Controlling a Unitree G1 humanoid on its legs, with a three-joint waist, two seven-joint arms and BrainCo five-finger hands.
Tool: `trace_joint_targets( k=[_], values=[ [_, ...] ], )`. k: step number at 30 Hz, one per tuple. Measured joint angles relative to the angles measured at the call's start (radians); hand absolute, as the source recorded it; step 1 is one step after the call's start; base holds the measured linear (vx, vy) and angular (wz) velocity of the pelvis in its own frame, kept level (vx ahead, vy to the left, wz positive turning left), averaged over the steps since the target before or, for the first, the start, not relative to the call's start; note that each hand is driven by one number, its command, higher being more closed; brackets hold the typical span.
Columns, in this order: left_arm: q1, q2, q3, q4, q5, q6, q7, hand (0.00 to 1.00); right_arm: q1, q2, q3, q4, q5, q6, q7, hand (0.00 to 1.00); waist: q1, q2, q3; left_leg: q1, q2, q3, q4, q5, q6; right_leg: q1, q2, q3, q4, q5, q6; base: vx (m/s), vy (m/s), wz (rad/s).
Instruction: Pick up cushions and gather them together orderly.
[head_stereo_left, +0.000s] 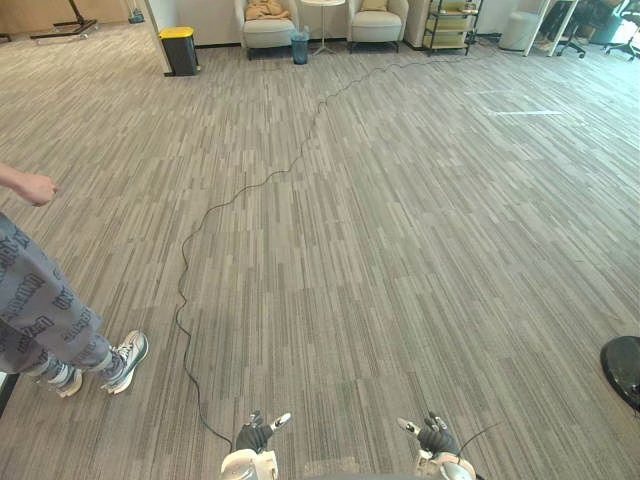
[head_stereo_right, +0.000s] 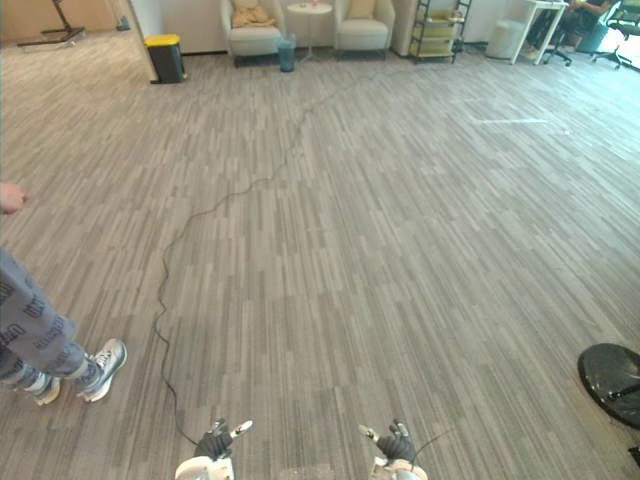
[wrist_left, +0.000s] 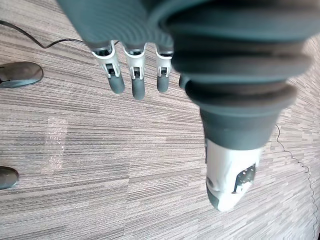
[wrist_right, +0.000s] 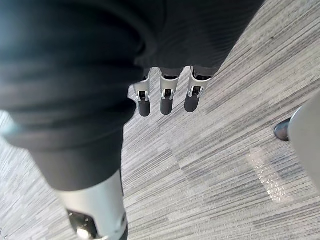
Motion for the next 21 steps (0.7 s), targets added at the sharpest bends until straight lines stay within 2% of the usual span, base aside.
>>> trace_joint_targets(
  k=[7,14,21],
  values=[
    [-0.001,0.0,-0.001,0.001,-0.001,0.0,-0.001,0.0,0.01,-0.004,-0.008,0.001,0.0,0.0,0.001,0.0,0.0,0.005,0.002,-0.002,0.0,0.003,0.0,0.001,-0.001,0.0,0.001,0.004,-0.027,0.012,-0.012,-0.09,-0.03,-0.04],
    [-0.004,0.0,-0.004,0.006,0.002,0.0,0.001,0.0,0.022,-0.008,-0.009,0.001,0.001,0.0,0.001,0.0,0.0,0.007,0.003,-0.018,0.001,0.007,-0.001,0.005,0.005,-0.005,0.0,0.0,-0.049,0.039,-0.004,-0.1,-0.005,0.02],
    [-0.016,0.006,-0.026,0.028,0.018,0.0,0.001,0.0,0.025,-0.011,-0.009,0.001,0.019,0.0,0.001,0.0,0.0,0.011,0.003,-0.02,-0.001,-0.003,-0.006,0.006,0.004,-0.005,0.003,-0.001,-0.051,0.039,-0.003,-0.02,-0.004,0.0]
  ],
)
